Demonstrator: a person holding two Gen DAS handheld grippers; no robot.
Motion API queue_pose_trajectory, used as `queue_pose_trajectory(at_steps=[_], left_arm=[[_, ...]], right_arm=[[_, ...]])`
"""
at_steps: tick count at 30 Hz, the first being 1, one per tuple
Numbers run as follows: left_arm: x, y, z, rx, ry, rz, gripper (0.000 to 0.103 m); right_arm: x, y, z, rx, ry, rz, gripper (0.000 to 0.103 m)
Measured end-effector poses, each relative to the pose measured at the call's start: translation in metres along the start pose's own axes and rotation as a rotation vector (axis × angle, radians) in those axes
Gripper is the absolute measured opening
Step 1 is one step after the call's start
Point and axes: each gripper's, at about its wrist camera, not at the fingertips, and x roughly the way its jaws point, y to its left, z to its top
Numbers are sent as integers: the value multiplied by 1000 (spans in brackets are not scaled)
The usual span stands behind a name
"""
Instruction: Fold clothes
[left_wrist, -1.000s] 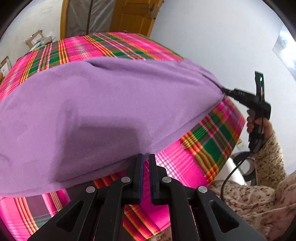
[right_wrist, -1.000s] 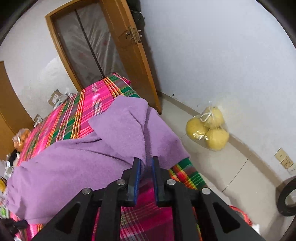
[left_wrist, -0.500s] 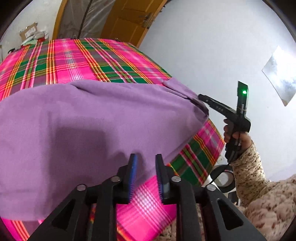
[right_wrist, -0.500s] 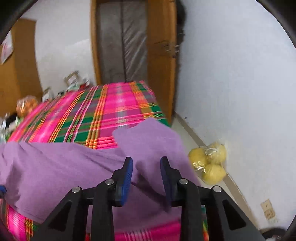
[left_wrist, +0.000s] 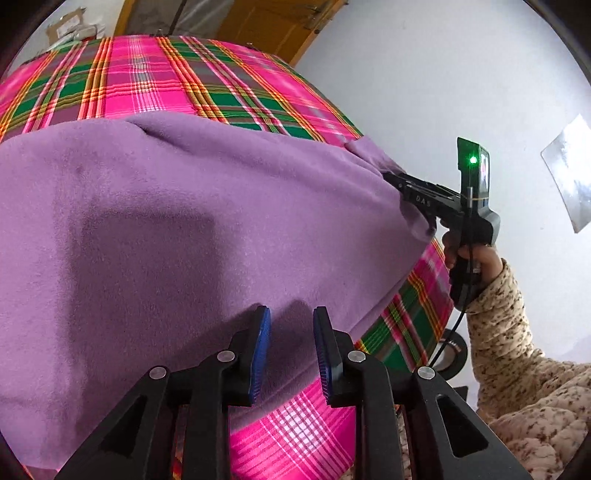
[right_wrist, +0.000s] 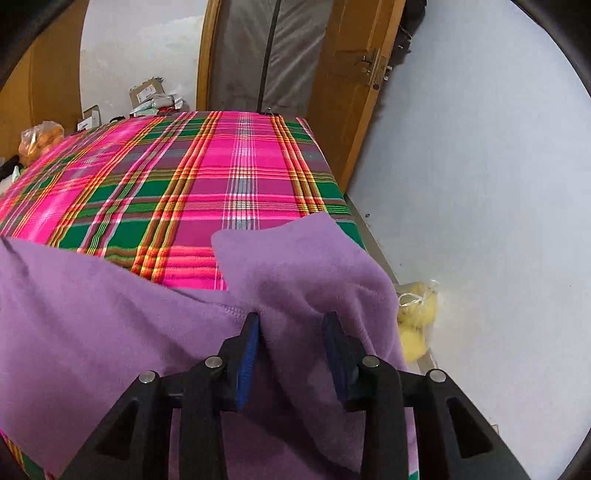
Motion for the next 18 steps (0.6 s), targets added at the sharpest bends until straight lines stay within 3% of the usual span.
queue_pose_trajectory(at_steps=[2, 3, 12, 18], left_arm=[[0, 1, 0, -6, -1, -5, 25], [1, 2, 0, -9, -2, -8, 25], [3, 3, 0, -21, -10, -16, 25], [4, 3, -1, -27, -18, -20, 25]], right_arm=[[0, -6, 3, 32, 4, 20, 6], [1, -10, 4, 59, 5, 37, 4], [-23, -67, -2, 323, -105, 78, 3], [-35, -118, -25, 531, -153, 88, 3]])
